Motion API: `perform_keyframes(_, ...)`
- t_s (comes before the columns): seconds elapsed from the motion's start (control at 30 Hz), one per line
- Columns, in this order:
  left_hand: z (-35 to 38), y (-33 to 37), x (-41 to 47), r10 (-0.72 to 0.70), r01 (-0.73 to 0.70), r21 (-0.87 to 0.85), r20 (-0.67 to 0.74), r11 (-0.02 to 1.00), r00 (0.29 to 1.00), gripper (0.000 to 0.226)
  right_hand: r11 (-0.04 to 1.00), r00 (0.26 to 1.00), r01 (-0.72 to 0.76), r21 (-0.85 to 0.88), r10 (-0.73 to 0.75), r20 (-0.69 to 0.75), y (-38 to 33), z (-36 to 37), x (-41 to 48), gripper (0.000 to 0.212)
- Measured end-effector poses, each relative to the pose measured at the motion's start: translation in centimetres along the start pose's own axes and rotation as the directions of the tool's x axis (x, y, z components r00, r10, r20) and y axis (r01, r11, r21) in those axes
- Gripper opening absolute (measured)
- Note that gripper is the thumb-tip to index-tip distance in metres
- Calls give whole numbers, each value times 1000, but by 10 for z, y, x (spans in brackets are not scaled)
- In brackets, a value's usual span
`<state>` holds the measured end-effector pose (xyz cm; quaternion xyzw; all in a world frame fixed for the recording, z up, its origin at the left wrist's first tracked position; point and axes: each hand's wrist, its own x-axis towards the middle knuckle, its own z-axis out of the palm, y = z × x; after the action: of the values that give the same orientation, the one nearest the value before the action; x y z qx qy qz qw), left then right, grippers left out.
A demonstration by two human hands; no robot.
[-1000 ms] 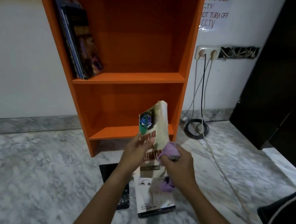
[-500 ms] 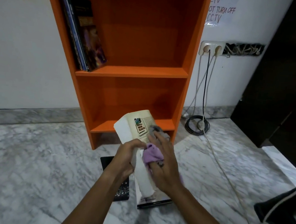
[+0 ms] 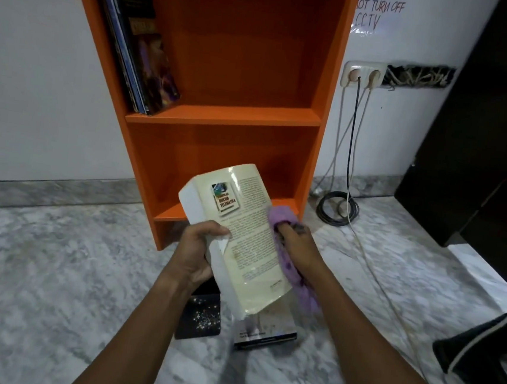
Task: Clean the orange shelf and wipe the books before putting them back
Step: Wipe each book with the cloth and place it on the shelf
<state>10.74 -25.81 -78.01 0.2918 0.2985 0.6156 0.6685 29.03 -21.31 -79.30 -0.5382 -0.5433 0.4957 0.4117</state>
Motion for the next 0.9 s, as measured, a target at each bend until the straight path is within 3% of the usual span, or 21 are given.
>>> perform_keyframes(0.1, -15, 16, 7, -27, 30, -58, 55, 998, 998, 58, 937, 939, -298, 180, 254, 231, 16, -13, -8, 21)
perform_keyframes(0.17, -18, 17, 12, -45, 50, -81, 62, 995, 997, 65, 913, 933, -311, 264, 240, 270, 19, -15, -5, 20)
perform_keyframes(0.23, -14, 18, 15, -64, 64, -65, -1, 996, 998, 66, 943, 965, -164, 290, 92, 246, 17, -16, 3, 14)
perform_keyframes(0.3, -4, 21, 19, -27, 51, 151, -154, 987, 988, 56, 942, 982, -67, 330, 4, 188, 13, -12, 7, 28)
perform_keyframes(0.33, 3, 22, 20, 29, 64, 332, -269, 941, 963, 53, 951, 992, 9, 309, -47, 116, 12, -8, 7, 24)
perform_keyframes(0.4, 15, 17, 21, 260, 150, 657, -483, 739, 836, 69, 965, 983, 182, 192, -173, -60, 10, 0, 5, 9)
perform_keyframes(0.43, 25, 16, 18, 382, 162, 760, -484, 630, 787, 70, 956, 957, 276, 104, -264, -119, 7, 8, 4, 6)
perform_keyframes(0.47, 35, 10, 18, 436, 149, 822, -434, 549, 788, 65, 931, 918, 364, -13, -361, -161, 7, 14, -1, 8)
perform_keyframes(0.5, 45, 7, 17, 406, 119, 835, -380, 538, 831, 58, 893, 873, 427, -141, -448, -194, 7, 21, -4, 9)
perform_keyframes(0.57, 56, 4, 18, 228, 59, 719, -296, 692, 928, 64, 804, 792, 512, -301, -578, -197, 9, 34, -10, 16)
perform_keyframes(0.63, 54, 9, 20, 173, 13, 611, -245, 792, 954, 84, 703, 715, 596, -389, -684, -141, 11, 42, -16, 22)
perform_keyframes(0.67, 49, 13, 24, 188, -2, 571, -266, 821, 946, 83, 657, 685, 635, -406, -722, -97, 11, 45, -19, 23)
perform_keyframes(0.73, 37, 21, 28, 183, -11, 463, -328, 886, 927, 57, 608, 659, 701, -372, -752, 13, 9, 47, -21, 35)
perform_keyframes(0.8, 28, 26, 28, 135, -14, 363, -311, 932, 941, 32, 625, 670, 733, -269, -731, 130, 4, 47, -20, 59)
perform_keyframes(0.9, 28, 39, 21, 96, -8, 395, -203, 919, 975, 6, 807, 816, 577, -127, -572, 78, -11, 43, -12, 62)
